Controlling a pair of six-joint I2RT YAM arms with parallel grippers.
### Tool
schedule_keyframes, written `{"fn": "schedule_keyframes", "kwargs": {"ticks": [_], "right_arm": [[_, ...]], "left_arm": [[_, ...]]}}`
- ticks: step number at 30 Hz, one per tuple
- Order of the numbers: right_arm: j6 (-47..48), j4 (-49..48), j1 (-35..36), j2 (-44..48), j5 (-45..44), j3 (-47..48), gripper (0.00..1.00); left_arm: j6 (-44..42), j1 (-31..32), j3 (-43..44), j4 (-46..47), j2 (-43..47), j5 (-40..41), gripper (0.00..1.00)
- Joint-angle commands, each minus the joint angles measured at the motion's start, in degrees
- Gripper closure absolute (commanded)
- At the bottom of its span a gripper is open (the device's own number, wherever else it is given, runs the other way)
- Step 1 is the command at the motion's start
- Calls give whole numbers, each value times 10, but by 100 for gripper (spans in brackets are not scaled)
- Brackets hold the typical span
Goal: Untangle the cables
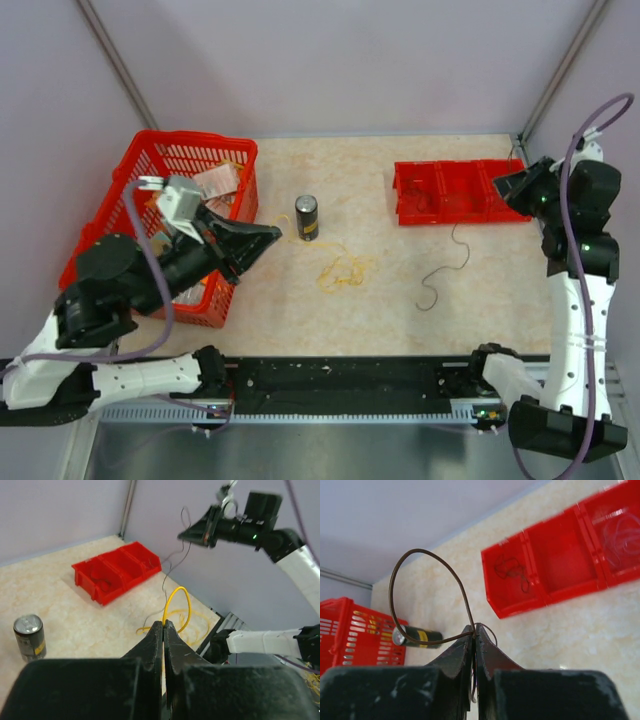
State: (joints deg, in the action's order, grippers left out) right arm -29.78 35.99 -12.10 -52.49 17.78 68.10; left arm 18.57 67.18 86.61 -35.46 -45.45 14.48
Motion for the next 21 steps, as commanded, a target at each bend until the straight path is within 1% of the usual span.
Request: {"fn": "schedule_keyframes", "kwargs": {"ticks": [1,5,8,9,14,18,21], "right_arm": [[-21,-39,4,-66,41,107,100],[-35,-54,27,-113,42,183,100],[-39,-65,45,-152,38,235,100],[-36,-66,50,-166,38,252,100],[-21,-73,57,-221,38,338,100],[-21,-75,57,-263,40,406,100],[-24,-96,65,-285,38,439,100]], "left_arm": [[53,1,-104,61,-1,20,100],[95,1,-229,122,-15,20,100],[123,1,-316,166,-52,15,100],[135,0,-332,174,-70,15,100],[186,-3,-373,180,-135,3,100],[198,-4,-384,180,-142,0,100],[198,-4,-385,177,-140,5,100]]}}
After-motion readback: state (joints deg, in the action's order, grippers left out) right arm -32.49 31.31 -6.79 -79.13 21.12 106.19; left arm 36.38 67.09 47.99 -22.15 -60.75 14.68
